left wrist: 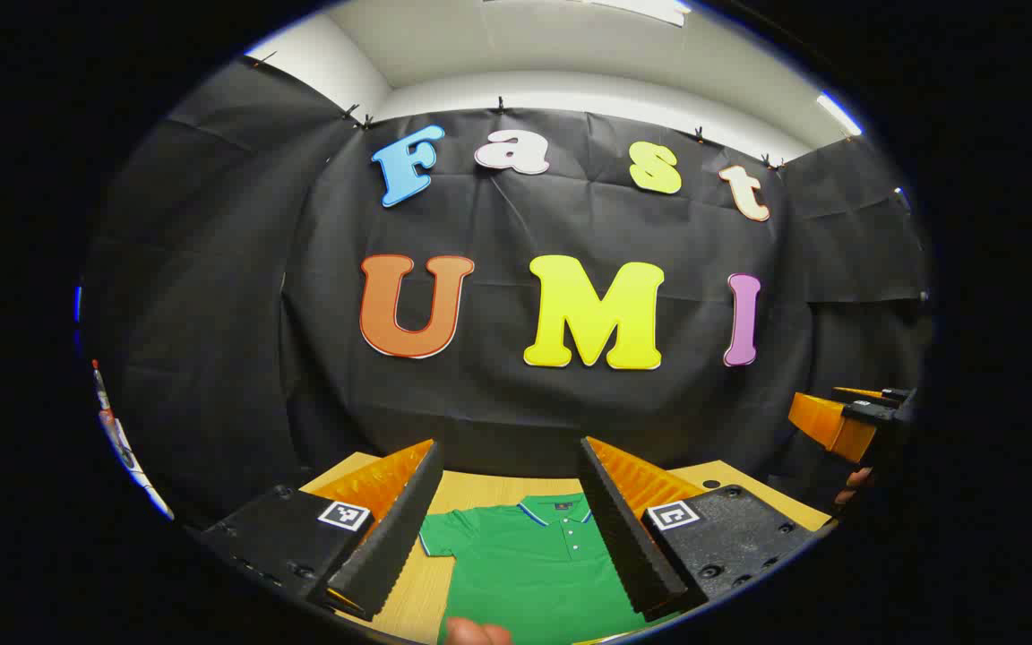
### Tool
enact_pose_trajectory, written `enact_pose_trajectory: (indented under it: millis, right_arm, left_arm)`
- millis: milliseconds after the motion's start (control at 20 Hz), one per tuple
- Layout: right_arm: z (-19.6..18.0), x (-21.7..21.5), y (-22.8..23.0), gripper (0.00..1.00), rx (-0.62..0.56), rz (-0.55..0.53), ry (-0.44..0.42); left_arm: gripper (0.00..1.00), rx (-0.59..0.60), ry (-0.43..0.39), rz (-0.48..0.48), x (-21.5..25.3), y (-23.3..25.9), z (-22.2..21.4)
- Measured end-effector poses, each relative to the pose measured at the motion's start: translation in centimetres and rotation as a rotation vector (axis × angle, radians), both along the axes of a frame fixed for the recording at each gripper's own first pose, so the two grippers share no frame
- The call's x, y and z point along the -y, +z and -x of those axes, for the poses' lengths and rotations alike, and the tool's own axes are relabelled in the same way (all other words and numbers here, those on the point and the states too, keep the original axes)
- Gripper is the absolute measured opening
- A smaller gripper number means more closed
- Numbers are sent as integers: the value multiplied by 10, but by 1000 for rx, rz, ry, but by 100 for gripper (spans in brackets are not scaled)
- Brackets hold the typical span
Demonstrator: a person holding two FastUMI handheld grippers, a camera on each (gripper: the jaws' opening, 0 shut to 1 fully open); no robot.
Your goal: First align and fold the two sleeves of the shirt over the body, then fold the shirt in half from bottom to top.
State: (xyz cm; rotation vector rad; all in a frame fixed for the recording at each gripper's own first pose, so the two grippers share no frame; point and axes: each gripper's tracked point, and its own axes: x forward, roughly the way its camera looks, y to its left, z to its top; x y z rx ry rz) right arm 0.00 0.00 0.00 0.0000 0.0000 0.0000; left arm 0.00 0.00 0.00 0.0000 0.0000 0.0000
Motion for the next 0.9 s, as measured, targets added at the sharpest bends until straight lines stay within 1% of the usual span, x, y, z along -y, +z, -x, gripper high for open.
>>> enact_pose_trajectory:
  millis: [50,100,150,200,250,300,400,450,600,650,700,900]
  right_arm:
    - [-2,3,-1,93,-7,5,-2]
    - [-3,7,-2,93,-18,14,-3]
    - [-4,9,-4,94,-36,22,-2]
    - [-4,12,-8,93,-52,26,-4]
    - [-4,15,-9,94,-63,24,-8]
    - [-2,17,-12,93,-72,21,-10]
    - [0,23,-21,94,-99,27,-15]
    - [2,25,-23,93,-104,24,-14]
    - [6,28,-30,92,-116,16,-22]
    - [7,28,-30,94,-119,13,-22]
    - [7,27,-31,93,-118,9,-19]
    - [-1,23,-30,93,-117,22,-7]
  left_arm:
    - [96,-4,1,-6,1,-1,0]
    - [96,-3,-1,-11,0,-2,-1]
    - [90,-5,1,-19,1,-1,-2]
    - [100,-13,2,-21,1,-2,-4]
    - [96,-24,4,-21,0,-5,-3]
    - [96,-30,12,-22,-2,-9,-2]
    - [96,-42,24,-21,-3,-12,4]
    - [96,-45,27,-21,-4,-12,6]
    - [96,-57,23,-45,-3,-15,11]
    - [96,-59,21,-53,-2,-15,11]
    - [96,-57,19,-56,-1,-14,11]
    - [96,-50,5,-65,3,-13,10]
